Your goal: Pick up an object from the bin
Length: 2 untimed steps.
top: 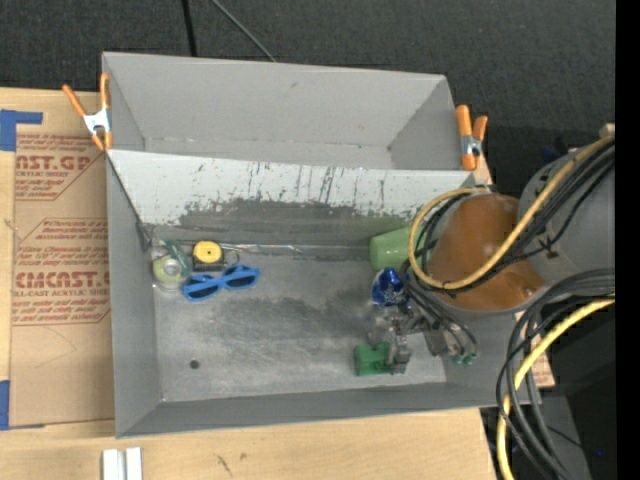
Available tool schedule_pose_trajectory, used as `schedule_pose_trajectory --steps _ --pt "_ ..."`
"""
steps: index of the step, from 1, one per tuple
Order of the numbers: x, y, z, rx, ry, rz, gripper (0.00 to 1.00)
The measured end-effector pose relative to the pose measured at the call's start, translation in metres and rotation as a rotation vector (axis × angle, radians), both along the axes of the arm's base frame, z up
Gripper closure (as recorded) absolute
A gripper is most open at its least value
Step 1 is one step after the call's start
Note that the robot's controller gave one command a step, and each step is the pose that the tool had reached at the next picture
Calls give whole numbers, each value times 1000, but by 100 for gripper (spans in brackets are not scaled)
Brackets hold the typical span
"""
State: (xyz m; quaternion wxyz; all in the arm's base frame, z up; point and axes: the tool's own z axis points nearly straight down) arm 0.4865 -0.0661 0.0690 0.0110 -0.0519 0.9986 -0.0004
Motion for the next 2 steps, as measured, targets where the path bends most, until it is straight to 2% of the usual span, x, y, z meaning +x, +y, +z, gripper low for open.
schedule_pose_trajectory --steps 1,2 --pt "1 0 49 -1 18 0 100" --pt "2 1 95 -1 17 1 100"
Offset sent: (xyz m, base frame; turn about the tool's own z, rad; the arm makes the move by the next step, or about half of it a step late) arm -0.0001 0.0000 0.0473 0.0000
